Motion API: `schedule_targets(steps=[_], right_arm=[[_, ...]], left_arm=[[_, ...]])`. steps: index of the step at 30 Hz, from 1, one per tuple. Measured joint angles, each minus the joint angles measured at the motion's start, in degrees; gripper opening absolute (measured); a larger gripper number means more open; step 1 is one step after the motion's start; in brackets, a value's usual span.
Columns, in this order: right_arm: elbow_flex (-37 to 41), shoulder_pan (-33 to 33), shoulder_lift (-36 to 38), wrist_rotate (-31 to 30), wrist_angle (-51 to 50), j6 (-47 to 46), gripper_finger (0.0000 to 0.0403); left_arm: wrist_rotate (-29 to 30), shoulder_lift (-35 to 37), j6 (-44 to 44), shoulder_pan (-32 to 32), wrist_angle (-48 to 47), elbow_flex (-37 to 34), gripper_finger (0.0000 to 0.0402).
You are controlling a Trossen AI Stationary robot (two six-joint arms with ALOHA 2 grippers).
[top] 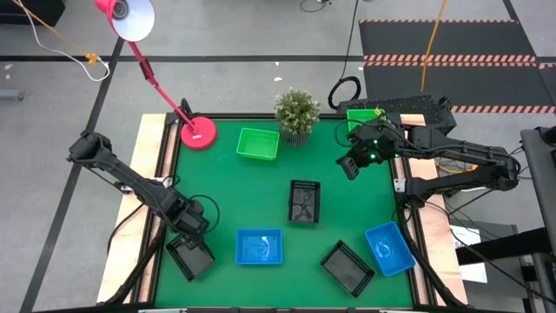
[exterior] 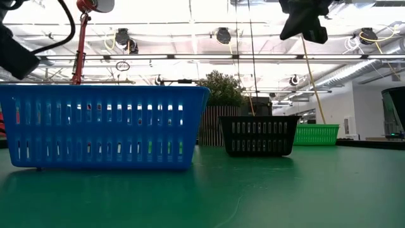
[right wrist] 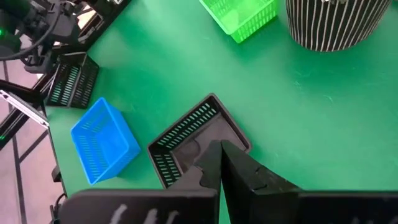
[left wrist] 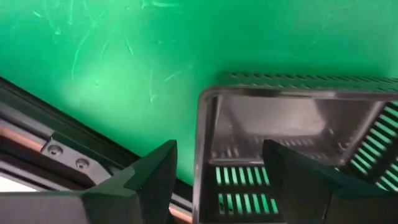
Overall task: Stack baskets by color
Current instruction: Stack the bottom left black bin on the top black bin
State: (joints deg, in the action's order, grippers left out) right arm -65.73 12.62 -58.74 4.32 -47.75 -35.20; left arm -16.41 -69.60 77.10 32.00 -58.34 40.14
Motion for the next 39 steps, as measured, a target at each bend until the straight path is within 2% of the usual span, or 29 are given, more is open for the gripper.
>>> schedule_targets(steps=[4, 14, 15, 22, 26, 32, 39], right_arm=[[0.00, 0.00, 0.00, -0.21, -0.02, 0.09, 0.0000], [0.00, 0.04, 0.00, -2.91, -0.02, 0.33, 0.0000], [0.00, 0.04, 0.00, -3.03, -0.02, 0.33, 0.0000], [0.00, 0.04, 0.00, -3.09, -0.02, 0.25, 0.0000], [0.00, 0.04, 0.00, -4.49, -0.02, -0.44, 0.0000], [0.00, 0.04, 0.00, -4.50, 0.82, -0.54, 0.0000], [0.00, 0.04, 0.00, -4.53, 2.25, -0.58, 0.0000]], left_arm=[[0.82, -0.02, -0.28, 0.01, 1.92, -1.32, 0.0190], [1.37, -0.02, -4.62, -0.15, 2.47, -2.21, 0.0021], [1.13, -0.01, -4.91, -0.37, 2.71, -2.21, 0.0014], [-4.41, 0.33, -10.52, -4.24, 0.71, -0.03, 0.0012], [-4.58, 1.76, -14.01, -8.11, -3.61, 4.46, 0.0010], [-4.36, 2.16, -24.87, -14.57, -16.91, 15.68, 0.0008], [-0.70, 1.86, -38.15, -24.06, -27.98, 29.37, 0.0008]])
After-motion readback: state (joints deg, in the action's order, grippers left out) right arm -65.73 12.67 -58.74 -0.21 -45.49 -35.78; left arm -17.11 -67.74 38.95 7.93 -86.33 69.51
